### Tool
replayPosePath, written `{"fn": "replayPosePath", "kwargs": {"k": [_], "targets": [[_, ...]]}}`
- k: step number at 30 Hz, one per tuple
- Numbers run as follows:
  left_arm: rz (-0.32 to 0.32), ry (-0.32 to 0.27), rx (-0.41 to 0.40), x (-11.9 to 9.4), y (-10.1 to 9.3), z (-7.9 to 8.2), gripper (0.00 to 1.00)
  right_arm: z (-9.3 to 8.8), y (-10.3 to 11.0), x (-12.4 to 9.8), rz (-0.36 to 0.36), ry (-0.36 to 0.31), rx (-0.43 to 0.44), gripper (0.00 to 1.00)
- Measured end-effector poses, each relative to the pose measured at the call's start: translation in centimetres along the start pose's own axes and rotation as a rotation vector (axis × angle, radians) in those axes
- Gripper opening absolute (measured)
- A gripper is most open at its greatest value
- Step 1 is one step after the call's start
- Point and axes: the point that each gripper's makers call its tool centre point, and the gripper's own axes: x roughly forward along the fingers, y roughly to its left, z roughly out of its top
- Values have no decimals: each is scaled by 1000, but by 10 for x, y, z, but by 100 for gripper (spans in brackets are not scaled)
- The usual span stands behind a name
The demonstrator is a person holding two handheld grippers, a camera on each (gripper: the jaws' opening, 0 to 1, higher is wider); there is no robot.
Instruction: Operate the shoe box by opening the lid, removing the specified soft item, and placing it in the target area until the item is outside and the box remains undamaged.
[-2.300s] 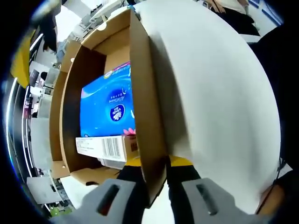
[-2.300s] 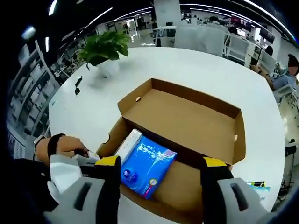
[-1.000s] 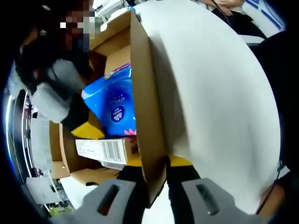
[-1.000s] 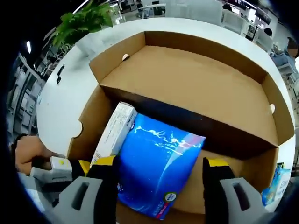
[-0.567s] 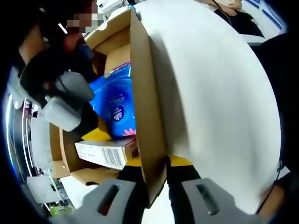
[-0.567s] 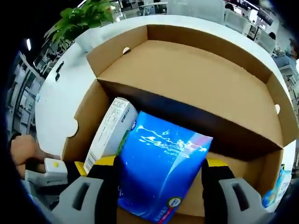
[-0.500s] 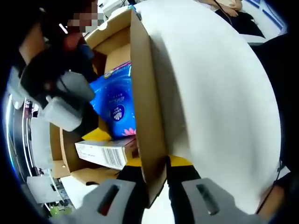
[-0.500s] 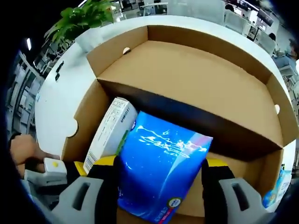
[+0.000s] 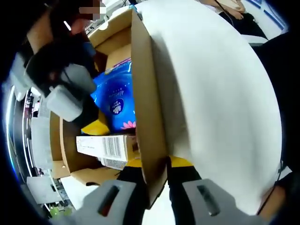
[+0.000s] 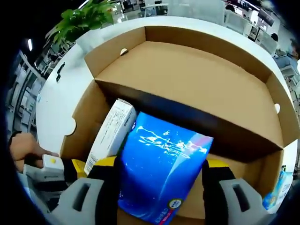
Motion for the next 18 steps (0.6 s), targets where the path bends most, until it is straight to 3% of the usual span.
{"fn": "replayPosePath", "kwargs": {"k": [18], "targets": [[-1,-3,-2,0,-3,0,13,-16,-36,-10,2,31,28,73]]}}
